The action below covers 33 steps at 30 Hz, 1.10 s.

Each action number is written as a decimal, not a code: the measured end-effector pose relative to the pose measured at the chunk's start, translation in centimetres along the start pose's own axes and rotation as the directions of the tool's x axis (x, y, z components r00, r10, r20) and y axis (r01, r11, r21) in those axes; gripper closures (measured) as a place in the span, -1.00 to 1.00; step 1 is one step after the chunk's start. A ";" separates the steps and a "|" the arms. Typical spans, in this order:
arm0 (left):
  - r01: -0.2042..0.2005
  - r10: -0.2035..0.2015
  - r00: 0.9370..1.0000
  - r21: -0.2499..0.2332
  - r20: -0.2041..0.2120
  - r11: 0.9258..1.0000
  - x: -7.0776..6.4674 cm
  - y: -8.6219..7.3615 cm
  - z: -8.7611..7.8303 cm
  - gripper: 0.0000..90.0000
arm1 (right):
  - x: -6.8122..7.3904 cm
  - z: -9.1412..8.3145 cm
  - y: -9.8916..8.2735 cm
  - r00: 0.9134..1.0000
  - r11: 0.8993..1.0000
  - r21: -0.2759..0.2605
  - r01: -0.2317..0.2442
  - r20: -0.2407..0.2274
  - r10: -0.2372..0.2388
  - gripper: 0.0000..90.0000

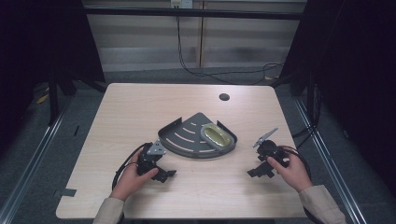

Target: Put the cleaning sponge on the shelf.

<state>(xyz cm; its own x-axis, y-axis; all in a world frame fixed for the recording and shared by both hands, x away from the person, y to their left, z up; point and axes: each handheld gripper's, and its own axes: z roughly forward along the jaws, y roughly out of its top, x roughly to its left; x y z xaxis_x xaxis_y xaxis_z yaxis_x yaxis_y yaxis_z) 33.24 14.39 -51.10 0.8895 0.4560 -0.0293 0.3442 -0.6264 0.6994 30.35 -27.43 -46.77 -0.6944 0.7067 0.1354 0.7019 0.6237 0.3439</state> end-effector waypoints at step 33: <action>-0.001 0.001 1.000 0.000 -0.002 1.000 0.0 0.0 0.0 -1.00 | 0.5 1.1 -3.6 0.994 0.984 -0.144 0.101 0.056 -0.093 -0.75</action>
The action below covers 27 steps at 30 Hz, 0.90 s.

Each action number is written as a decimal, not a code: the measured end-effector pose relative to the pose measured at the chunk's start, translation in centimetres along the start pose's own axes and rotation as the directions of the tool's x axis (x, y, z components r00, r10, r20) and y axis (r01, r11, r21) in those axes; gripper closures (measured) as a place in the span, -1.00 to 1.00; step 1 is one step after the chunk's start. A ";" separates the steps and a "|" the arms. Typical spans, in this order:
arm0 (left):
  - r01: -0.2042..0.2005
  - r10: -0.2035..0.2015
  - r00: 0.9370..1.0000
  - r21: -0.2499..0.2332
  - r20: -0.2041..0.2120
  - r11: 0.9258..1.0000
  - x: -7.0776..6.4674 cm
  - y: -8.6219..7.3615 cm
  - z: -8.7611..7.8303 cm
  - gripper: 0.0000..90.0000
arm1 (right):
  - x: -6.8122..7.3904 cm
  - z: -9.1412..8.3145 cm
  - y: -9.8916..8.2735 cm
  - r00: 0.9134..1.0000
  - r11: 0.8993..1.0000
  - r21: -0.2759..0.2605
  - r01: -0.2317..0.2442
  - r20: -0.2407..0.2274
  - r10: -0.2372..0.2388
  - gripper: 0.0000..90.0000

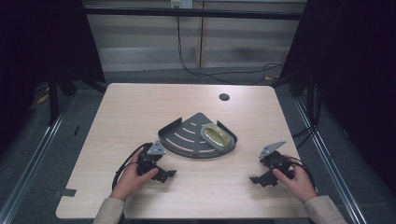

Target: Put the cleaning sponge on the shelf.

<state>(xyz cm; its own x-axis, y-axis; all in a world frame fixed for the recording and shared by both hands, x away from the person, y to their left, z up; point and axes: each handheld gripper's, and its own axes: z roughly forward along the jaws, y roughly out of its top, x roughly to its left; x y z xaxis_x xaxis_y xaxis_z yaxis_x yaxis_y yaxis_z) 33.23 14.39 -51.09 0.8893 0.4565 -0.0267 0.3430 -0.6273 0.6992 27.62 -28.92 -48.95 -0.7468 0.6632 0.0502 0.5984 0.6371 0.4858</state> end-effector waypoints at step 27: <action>0.001 -0.001 1.000 -0.001 0.000 1.000 0.0 0.0 0.0 -1.00 | 0.1 0.1 -2.9 1.000 0.978 -0.208 0.008 0.024 -0.003 -0.77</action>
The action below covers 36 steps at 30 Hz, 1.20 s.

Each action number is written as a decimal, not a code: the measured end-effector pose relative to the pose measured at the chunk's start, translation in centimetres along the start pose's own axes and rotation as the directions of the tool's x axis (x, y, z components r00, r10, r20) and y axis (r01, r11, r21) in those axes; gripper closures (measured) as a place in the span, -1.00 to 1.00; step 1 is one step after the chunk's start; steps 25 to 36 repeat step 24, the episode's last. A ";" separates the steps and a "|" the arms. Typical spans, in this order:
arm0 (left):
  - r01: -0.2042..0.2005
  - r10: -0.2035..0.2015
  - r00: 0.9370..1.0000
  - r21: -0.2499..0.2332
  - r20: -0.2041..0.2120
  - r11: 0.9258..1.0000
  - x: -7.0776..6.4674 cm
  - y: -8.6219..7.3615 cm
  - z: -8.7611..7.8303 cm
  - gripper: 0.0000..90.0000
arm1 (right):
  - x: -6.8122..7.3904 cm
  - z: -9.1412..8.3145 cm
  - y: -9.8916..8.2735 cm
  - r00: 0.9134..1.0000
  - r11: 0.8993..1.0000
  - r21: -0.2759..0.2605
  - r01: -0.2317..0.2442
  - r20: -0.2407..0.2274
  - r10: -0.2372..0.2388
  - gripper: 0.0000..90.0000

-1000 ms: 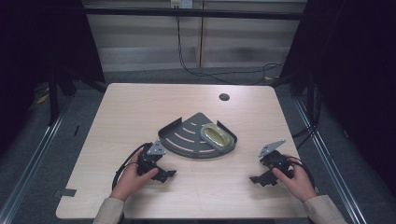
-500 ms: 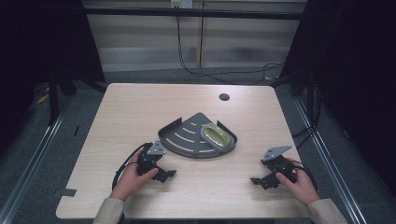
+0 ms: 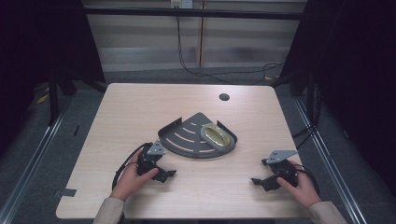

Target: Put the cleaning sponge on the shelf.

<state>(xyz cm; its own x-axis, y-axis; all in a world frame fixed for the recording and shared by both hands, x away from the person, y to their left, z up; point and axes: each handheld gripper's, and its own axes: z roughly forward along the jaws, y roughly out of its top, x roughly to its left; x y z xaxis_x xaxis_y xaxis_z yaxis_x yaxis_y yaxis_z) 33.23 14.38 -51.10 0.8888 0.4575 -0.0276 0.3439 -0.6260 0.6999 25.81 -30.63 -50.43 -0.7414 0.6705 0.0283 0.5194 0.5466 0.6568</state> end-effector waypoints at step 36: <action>0.000 0.000 1.000 0.001 0.002 1.000 0.0 0.0 0.0 -1.00 | -0.1 0.0 -1.0 1.000 0.996 -0.086 -0.006 -0.003 0.006 -0.77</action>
